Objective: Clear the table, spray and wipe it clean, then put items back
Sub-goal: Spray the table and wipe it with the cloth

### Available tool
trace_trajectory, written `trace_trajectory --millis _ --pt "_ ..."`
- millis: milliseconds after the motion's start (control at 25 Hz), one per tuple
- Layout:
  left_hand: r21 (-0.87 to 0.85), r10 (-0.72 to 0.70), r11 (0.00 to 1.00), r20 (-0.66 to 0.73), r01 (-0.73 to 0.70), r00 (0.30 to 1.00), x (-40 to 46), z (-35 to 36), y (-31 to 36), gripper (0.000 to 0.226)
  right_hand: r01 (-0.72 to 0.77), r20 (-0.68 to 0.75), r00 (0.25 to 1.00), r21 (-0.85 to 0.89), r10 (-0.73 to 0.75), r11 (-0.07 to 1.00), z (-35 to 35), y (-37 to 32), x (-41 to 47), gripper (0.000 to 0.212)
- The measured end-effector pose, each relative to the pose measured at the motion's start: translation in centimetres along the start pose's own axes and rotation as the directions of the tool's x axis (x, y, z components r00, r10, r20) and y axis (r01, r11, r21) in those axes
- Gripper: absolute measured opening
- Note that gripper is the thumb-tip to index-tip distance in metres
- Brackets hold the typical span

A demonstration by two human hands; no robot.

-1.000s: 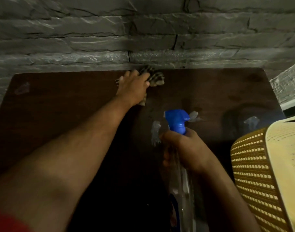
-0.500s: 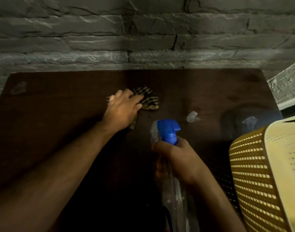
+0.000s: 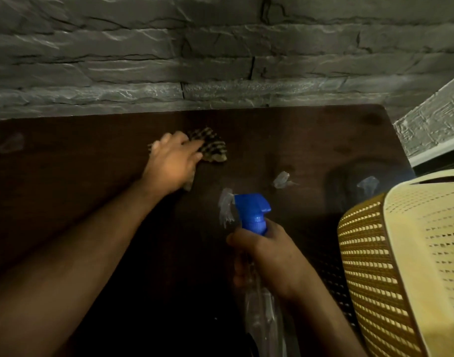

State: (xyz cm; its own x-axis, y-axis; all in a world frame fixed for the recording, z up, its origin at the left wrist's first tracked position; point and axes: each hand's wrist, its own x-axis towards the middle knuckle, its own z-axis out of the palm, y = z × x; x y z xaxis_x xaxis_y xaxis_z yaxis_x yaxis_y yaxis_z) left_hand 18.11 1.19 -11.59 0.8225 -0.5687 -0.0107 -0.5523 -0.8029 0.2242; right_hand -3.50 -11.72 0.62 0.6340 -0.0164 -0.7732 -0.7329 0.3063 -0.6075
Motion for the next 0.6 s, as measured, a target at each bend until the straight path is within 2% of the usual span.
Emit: trace_trajectory --millis 80,120,240,280,320,360,480,520,600 --pt "-0.012 -0.134 0.991 0.026 0.134 0.991 4.8 -0.6 0.3 0.037 0.003 -0.001 1.0 0.002 -0.003 1.0 -0.1 0.3 0.2 0.031" --pt "-0.021 -0.135 0.99 0.048 0.136 0.99 6.1 -0.7 1.7 0.037 0.013 -0.012 1.0 -0.005 -0.013 1.0 -0.1 0.6 0.4 0.029" --pt "-0.006 0.071 0.997 0.11 -0.071 0.991 1.8 0.3 5.1 0.039 0.027 -0.031 0.999 -0.029 -0.028 0.999 0.3 1.3 0.4 0.026" --pt "-0.015 0.142 0.99 0.105 -0.141 0.984 -1.1 0.7 4.2 0.039 0.023 -0.026 0.999 -0.039 -0.024 0.999 0.4 1.5 0.3 0.026" --pt "-0.018 0.152 0.988 0.085 -0.151 0.985 -3.1 0.4 2.2 0.039 0.01 -0.017 1.0 -0.039 -0.011 0.999 0.3 1.6 0.1 0.029" --pt "-0.021 0.111 0.994 0.04 -0.111 0.993 -3.5 -0.4 0.2 0.038 -0.011 -0.002 1.0 -0.031 0.011 0.999 0.2 1.8 0.0 0.032" --pt "-0.003 -0.196 0.981 -0.032 0.196 0.98 2.5 -1.4 -2.6 0.037 -0.035 0.018 0.999 -0.015 0.035 0.999 0.1 2.2 0.2 0.039" --pt "-0.01 -0.234 0.972 -0.013 0.234 0.972 4.2 -1.6 -1.3 0.037 -0.03 0.009 0.999 -0.012 0.031 0.999 0.2 2.3 0.3 0.037" --pt "-0.006 -0.14 0.99 0.038 0.14 0.989 4.0 -0.3 2.8 0.038 -0.01 -0.004 1.0 -0.012 0.009 1.0 0.6 2.3 0.1 0.032"
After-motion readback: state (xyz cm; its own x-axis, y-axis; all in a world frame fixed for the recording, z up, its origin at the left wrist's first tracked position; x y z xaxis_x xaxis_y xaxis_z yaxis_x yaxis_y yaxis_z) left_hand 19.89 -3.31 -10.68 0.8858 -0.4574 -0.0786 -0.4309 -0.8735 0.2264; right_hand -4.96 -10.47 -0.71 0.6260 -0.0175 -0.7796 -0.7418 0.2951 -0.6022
